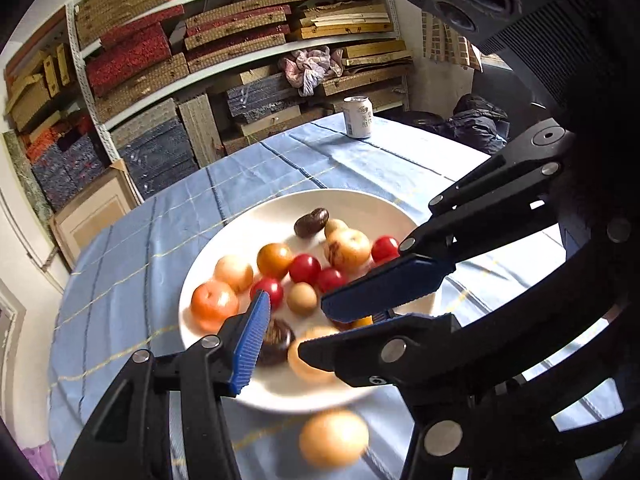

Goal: Organize fruits

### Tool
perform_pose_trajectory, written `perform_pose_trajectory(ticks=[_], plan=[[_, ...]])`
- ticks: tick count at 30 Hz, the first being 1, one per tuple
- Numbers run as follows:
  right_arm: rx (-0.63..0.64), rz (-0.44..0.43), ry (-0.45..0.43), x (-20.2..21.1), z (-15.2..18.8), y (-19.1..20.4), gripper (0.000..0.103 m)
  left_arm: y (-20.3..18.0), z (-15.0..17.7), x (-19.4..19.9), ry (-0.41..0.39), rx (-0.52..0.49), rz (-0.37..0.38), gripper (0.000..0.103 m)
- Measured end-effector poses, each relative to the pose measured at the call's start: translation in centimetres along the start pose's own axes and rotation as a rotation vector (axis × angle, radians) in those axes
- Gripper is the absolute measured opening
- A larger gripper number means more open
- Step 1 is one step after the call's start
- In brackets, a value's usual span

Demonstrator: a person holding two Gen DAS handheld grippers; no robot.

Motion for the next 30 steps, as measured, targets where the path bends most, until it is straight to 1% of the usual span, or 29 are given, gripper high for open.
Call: perform_pose_trajectory(ticks=[2,3,4,5,6,7,8,9,11,14,16,17,18,20,21,23,25,27,30], plan=[[-0.009,-0.010,0.004,-0.5,0.0,-0.8,0.023,0.4,-0.1,-1.1,0.011,0.020,0.029,0.053],[-0.006,-0.012,-0.001,-0.5,0.4,-0.8,0.033,0.4,0.3,-1.0,0.008,0.032,0.044,0.055],[0.006,-0.004,-0.003,-0.4,0.8,-0.8,0.058,0.4,0.8,-0.6,0.008,0.037,0.062,0.055],[0.014,-0.004,-0.014,-0.2,1.4,-0.5,0.071,0.2,1.4,0.1,0.008,0.018,0.077,0.062],[0.028,-0.024,-0.025,0.1,2.0,0.2,0.077,0.1,2.3,1.0,-0.002,-0.011,0.046,0.076],[0.049,-0.041,-0.034,0.2,2.7,0.8,0.077,0.1,3.2,1.9,-0.012,-0.027,0.004,0.079],[0.057,-0.040,-0.045,0.5,3.3,1.4,0.077,0.2,4.2,2.7,-0.005,-0.027,-0.016,0.082],[0.050,-0.045,-0.049,0.5,3.9,1.8,0.077,0.3,5.2,3.3,0.019,-0.021,-0.006,0.083],[0.042,-0.084,-0.033,0.2,5.1,3.0,0.077,0.0,7.1,4.1,0.050,-0.021,-0.002,0.087],[0.098,-0.062,0.004,-1.1,6.3,5.5,0.077,-1.0,9.4,4.2,0.090,-0.061,-0.011,0.087],[0.112,-0.046,0.034,-2.3,6.6,6.5,0.077,-1.2,10.3,3.8,0.097,-0.047,0.005,0.087],[0.120,-0.022,0.051,-2.9,6.8,6.8,0.077,-1.2,10.6,3.7,0.099,-0.037,0.009,0.087],[0.139,0.024,0.059,-3.5,7.0,7.1,0.077,-1.1,10.8,3.4,0.099,-0.029,0.002,0.087],[0.156,0.078,0.074,-4.4,7.3,7.3,0.077,-1.2,11.5,2.4,0.117,-0.052,-0.028,0.087],[0.152,0.078,0.088,-4.8,7.5,7.3,0.077,-1.1,11.6,2.0,0.124,-0.053,-0.031,0.087],[0.137,0.076,0.095,-5.6,7.5,6.9,0.077,-0.8,12.0,1.4,0.139,-0.043,-0.011,0.087],[0.123,0.086,0.087,-6.0,7.2,6.4,0.076,-0.3,12.0,1.2,0.131,-0.023,-0.008,0.088],[0.095,0.047,0.096,-6.3,6.9,6.1,0.076,0.1,11.8,0.7,0.139,-0.006,-0.006,0.088],[0.069,0.018,0.111,-6.7,6.6,5.6,0.074,0.4,11.5,0.4,0.147,0.014,-0.015,0.089]])
Point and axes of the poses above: each gripper's, at about its wrist camera, not at the fingertips, and x roughly against the way its jaws point, y to its left, z to its underside, the point moved 3 cm from there along -x, roughly the way its jaws point, and after that the axes turned 3 degrees about x, right-handed, at the moved point
